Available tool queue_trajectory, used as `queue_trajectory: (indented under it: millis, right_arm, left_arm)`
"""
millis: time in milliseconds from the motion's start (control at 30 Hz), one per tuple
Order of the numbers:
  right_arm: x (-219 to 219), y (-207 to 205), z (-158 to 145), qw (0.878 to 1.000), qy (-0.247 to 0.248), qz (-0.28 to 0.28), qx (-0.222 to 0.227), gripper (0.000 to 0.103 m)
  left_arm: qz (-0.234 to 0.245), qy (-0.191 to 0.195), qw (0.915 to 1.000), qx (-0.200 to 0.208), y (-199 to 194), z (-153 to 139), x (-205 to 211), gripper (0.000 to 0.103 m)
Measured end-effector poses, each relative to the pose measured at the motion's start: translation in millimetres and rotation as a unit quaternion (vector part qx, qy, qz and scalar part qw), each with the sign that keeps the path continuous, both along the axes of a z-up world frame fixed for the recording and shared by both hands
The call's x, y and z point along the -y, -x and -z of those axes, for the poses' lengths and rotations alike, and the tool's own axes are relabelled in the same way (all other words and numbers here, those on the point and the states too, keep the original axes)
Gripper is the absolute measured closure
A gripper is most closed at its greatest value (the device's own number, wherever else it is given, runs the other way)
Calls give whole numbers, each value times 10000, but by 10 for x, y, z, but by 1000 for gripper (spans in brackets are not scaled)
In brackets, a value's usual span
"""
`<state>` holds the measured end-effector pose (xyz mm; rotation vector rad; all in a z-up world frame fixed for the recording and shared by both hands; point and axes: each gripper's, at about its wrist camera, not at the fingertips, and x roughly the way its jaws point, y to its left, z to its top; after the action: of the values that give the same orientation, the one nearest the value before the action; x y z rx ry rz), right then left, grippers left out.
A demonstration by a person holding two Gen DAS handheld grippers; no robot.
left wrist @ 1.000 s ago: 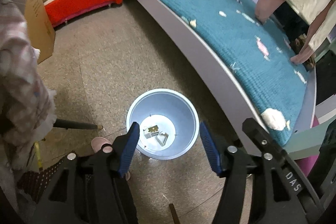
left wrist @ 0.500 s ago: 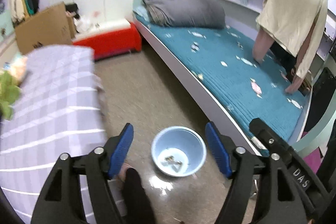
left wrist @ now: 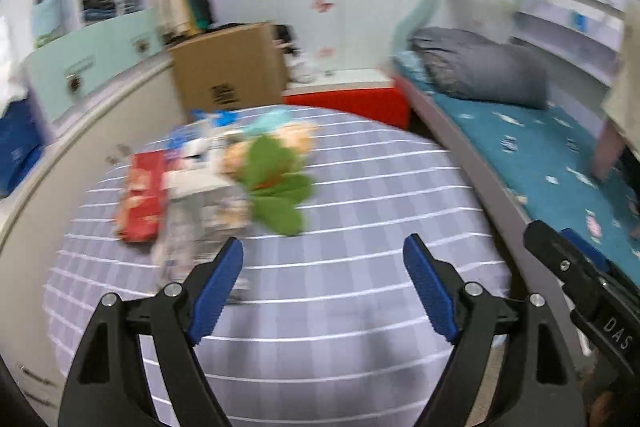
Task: Collect trash
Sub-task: 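Return the right tool to the table and grasp the green leaf item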
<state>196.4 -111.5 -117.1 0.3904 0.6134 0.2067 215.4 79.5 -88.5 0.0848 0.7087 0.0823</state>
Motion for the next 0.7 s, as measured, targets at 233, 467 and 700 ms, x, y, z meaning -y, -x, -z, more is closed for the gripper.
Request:
queue_trajectory:
  millis: [233, 467, 700]
  right_arm:
    - [-586, -369, 133, 9986, 147, -379, -325, 27]
    - [-838, -584, 305, 9963, 189, -591, -603, 27]
    - [-925, -682, 294, 9950, 171, -758, -631, 27]
  left_arm:
    - [-369, -615, 9955, -616, -294, 326, -433, 20]
    - [-613, -1057, 9878, -961, -580, 610, -550, 19]
    - [-616, -799, 9896, -1028, -580, 537, -765, 57]
